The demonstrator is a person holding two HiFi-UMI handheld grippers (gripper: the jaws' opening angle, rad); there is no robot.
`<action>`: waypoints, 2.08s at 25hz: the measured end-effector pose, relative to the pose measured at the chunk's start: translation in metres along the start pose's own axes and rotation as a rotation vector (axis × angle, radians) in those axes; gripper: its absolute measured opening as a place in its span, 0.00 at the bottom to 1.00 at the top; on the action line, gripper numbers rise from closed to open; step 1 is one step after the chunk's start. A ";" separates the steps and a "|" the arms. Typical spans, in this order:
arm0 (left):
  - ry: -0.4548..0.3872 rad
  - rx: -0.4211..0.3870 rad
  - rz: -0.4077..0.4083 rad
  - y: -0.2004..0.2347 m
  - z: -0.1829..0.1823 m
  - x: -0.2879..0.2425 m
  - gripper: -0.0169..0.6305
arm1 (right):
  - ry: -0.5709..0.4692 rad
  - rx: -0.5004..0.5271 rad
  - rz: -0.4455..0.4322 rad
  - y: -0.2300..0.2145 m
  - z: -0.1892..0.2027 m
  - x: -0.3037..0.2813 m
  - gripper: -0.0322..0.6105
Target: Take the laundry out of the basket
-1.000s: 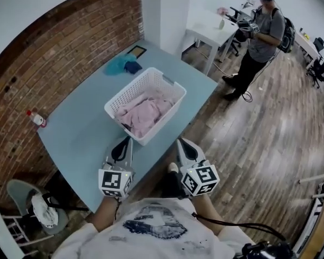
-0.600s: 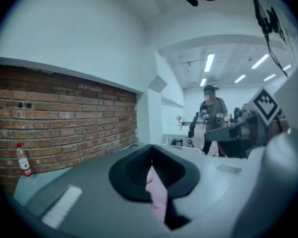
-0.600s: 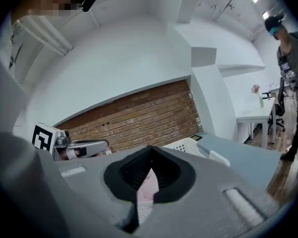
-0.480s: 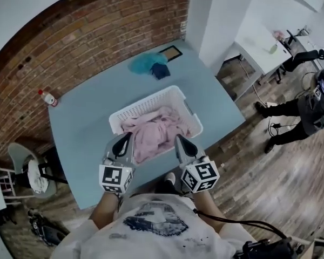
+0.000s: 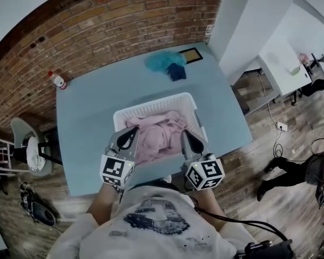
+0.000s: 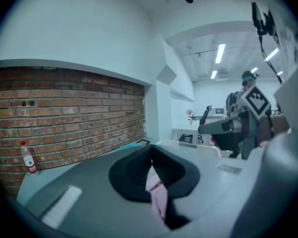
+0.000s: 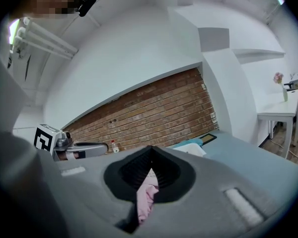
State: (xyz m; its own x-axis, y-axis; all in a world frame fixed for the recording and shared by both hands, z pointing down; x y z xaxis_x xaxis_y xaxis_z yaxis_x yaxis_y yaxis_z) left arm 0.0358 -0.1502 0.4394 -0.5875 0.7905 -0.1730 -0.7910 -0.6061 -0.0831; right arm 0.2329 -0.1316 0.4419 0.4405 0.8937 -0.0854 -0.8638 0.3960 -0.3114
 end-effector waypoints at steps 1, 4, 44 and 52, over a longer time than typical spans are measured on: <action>0.002 0.000 0.005 0.000 0.001 -0.003 0.01 | 0.001 0.003 -0.002 -0.001 -0.001 -0.002 0.05; 0.001 0.001 0.006 0.003 0.001 -0.011 0.01 | 0.005 0.014 -0.008 -0.004 -0.002 -0.008 0.05; 0.419 -0.017 0.626 -0.060 0.092 -0.100 0.68 | 0.038 -0.041 0.100 -0.050 0.009 -0.032 0.05; 0.579 0.055 0.589 -0.055 0.122 -0.109 0.71 | 0.033 -0.047 0.109 -0.054 0.008 -0.030 0.05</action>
State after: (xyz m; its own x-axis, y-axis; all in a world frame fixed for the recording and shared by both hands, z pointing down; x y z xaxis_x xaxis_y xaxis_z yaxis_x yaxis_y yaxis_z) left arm 0.1228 -0.1924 0.5821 -0.7392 0.1653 -0.6529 -0.3976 -0.8895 0.2250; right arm 0.2646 -0.1779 0.4687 0.3526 0.9234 -0.1518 -0.8952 0.2856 -0.3420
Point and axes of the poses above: the fingertips, and each gripper's own axes: x backward along the fingers, y to its left, z out of its underside, the point moved 4 cm from there along x, backward along the fingers, and after that the axes turned 5 degrees about -y, right-handed, at the moved point
